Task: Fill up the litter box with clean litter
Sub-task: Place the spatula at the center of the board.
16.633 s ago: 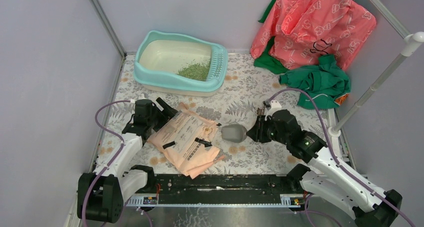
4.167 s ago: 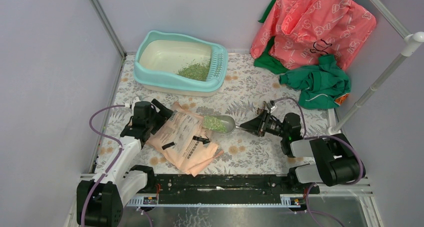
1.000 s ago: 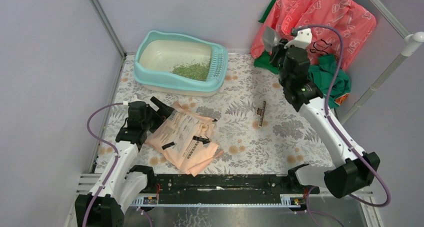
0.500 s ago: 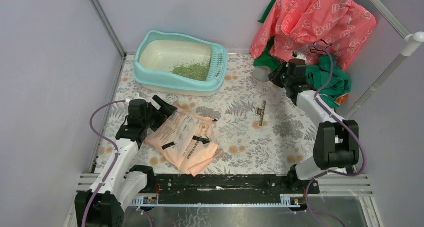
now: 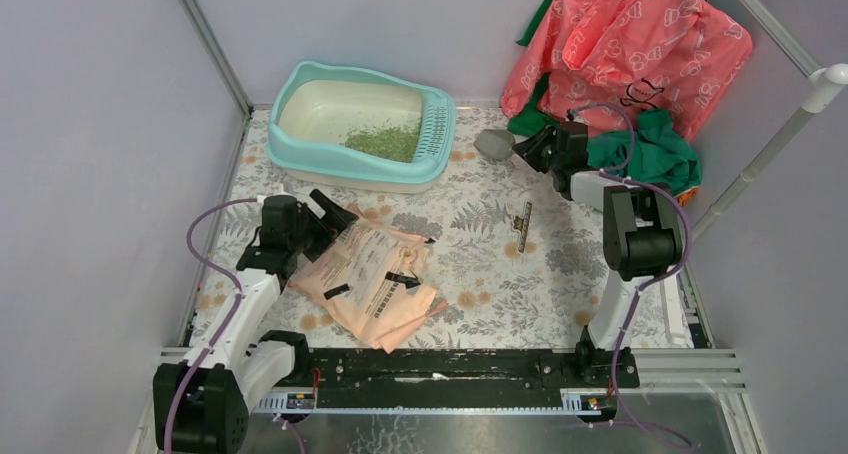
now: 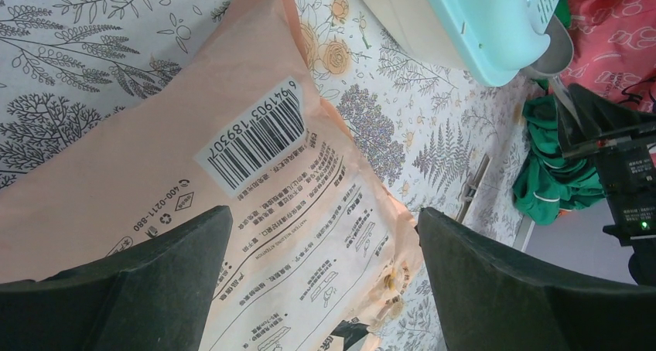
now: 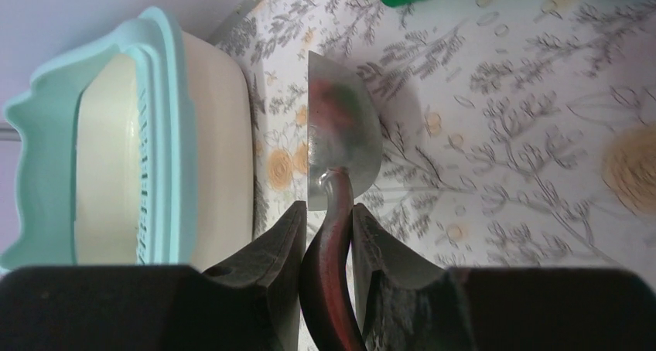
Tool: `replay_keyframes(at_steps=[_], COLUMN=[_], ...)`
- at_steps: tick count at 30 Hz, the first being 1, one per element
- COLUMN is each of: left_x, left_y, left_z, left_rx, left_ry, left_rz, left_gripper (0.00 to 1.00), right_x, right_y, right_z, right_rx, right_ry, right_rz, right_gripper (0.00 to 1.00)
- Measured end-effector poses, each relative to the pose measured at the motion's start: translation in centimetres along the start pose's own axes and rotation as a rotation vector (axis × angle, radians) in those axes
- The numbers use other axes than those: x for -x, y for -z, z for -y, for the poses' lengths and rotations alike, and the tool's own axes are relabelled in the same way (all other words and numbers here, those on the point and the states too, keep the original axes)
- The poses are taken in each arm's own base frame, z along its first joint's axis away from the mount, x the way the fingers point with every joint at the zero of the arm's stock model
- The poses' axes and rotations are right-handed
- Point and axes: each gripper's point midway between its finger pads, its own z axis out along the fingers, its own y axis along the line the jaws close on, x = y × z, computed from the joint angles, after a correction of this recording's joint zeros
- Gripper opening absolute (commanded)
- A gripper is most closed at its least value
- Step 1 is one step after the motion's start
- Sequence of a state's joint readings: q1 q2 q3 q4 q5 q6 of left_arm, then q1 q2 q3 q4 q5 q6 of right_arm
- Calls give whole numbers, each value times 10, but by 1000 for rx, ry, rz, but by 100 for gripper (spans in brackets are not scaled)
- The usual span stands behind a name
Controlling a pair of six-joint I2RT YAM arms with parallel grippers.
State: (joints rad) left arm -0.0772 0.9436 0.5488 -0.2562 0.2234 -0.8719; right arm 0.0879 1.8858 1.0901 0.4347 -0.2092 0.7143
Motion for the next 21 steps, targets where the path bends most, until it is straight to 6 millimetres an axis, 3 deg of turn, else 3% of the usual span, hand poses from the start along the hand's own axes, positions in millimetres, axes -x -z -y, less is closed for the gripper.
replay_keyframes(at_steps=[5, 9, 12, 16, 21], left_x=[0, 1, 2, 3, 6], left_y=[-2, -2, 0, 3, 7], left_z=[0, 1, 2, 6, 10], left_rx=[-3, -5, -11, -24, -40], left_ry=[-1, -2, -4, -8, -14], left_rz=[0, 2, 7, 17, 32], left_gripper=[99, 99, 99, 99, 99], right_x=[6, 8, 4, -5, -2], right_y=[-25, -28, -25, -15, 20], right_z=[-5, -5, 1, 28, 54], right_rx=[25, 5, -24, -105, -222], right_ry=[-29, -41, -39, -58, -42], right_rz=[-6, -30, -71, -138, -180], right_gripper=[44, 67, 69, 73, 73])
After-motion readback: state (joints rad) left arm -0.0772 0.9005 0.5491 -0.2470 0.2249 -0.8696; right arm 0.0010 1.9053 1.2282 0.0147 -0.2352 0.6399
